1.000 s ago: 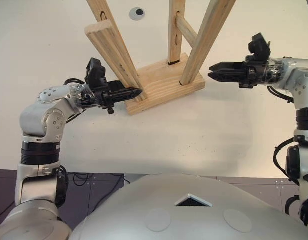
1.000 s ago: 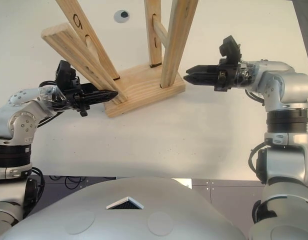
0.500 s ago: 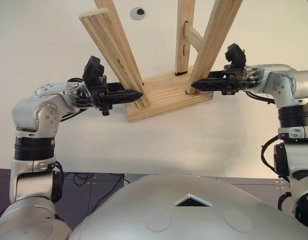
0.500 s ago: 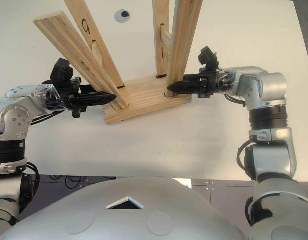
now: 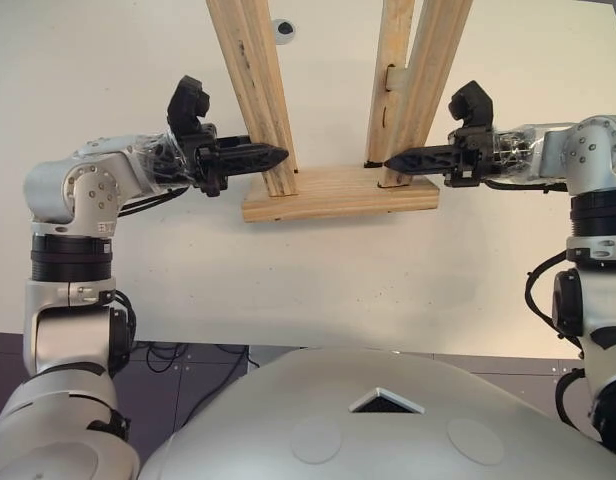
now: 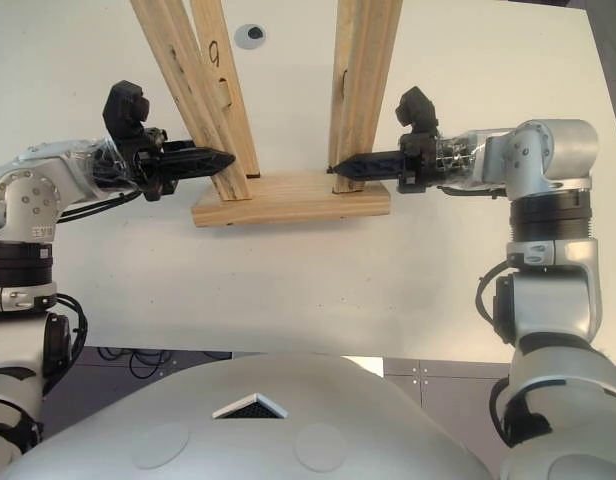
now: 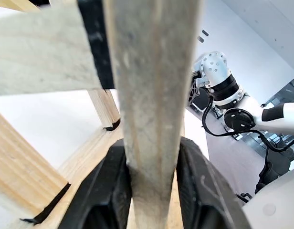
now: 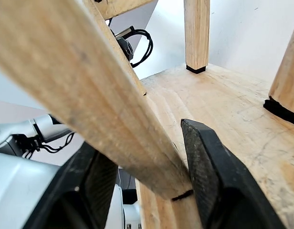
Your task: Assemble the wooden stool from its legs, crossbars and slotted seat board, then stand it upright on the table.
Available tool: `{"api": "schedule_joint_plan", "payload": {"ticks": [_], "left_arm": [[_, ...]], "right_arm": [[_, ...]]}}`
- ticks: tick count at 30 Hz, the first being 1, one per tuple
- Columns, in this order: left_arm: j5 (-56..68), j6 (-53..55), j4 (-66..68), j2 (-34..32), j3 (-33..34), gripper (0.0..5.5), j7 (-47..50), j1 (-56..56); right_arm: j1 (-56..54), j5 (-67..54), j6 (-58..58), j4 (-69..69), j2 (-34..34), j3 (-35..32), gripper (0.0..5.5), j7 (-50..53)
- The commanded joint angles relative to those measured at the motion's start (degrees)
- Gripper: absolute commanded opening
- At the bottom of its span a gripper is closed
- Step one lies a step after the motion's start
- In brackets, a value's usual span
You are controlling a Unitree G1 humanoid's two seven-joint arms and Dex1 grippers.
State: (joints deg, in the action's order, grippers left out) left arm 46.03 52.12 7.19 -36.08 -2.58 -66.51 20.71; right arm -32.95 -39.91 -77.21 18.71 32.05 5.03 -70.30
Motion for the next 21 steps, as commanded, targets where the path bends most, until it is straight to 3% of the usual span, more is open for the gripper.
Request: {"api": "schedule_joint_plan", "payload": {"ticks": [1, 11, 12, 21], "left_arm": [[-9.2, 3.67, 7.43, 1.62, -6.22, 1.11, 8.83, -1.04], [-12.07, 4.82, 22.53, 6.24, -5.97, 1.11, 14.41, 6.91], [-12.15, 4.79, 23.71, 6.51, -5.76, 1.48, 14.53, 7.73], [-13.92, 2.05, 34.24, 7.55, -2.59, 2.83, 18.22, 14.64]], "right_arm": [[0.09, -0.74, -6.56, 5.02, -5.51, -0.26, 1.88, 4.97], [-8.24, 0.03, -9.09, 20.29, -10.45, -9.18, 1.78, 10.72], [-8.82, 0.3, -8.86, 21.39, -10.55, -9.38, 1.77, 11.02], [-11.41, 0.33, -9.2, 24.22, -10.54, -10.7, 1.15, 12.91]]}}
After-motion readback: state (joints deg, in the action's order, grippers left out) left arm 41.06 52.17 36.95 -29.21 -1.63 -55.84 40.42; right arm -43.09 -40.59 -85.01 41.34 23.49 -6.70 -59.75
